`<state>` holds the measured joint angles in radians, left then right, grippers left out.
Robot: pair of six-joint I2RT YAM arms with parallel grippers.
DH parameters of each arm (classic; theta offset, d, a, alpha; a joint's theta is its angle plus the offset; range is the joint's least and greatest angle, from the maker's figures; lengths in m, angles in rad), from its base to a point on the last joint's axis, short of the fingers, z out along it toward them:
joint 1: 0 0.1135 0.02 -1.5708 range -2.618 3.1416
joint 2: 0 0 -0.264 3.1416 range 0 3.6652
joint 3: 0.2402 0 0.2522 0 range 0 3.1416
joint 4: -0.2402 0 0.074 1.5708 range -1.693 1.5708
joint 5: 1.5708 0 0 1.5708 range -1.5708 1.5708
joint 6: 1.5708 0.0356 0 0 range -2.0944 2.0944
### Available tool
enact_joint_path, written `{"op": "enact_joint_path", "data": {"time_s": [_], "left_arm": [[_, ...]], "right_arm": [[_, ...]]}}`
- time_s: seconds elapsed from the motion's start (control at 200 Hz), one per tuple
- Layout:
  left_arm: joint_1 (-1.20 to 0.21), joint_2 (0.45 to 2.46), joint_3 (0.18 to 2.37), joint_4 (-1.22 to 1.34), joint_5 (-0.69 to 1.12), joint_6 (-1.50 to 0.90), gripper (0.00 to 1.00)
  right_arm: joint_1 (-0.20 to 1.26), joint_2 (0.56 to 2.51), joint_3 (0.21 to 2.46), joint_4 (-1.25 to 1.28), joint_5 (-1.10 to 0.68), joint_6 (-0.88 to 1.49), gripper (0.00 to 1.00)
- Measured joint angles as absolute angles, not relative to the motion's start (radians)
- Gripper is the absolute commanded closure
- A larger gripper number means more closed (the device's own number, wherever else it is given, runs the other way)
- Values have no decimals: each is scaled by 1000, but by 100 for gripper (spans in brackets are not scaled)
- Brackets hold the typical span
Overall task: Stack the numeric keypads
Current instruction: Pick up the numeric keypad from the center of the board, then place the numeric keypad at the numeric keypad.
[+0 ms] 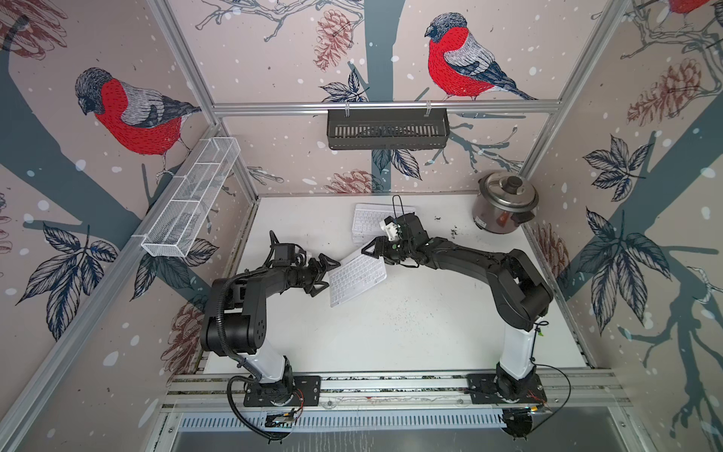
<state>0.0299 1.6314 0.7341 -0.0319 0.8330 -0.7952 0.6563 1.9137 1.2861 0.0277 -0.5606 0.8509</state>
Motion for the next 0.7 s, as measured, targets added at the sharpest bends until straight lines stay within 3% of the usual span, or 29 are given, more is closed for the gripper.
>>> {"op": "enact_joint_path", "data": {"time_s": [0.15,0.39,0.701], "left_arm": [[30,1600,889,-117,817,-775,3],[30,1600,1177,-202,780,-744,4],[0,1699,1267,-243,755,-744,3]], "right_arm": [[611,1879,1348,-67,-570,754,91],[433,1868,1391,5,-661,735,98],[363,1991,1522,155,-836,882,100]]}}
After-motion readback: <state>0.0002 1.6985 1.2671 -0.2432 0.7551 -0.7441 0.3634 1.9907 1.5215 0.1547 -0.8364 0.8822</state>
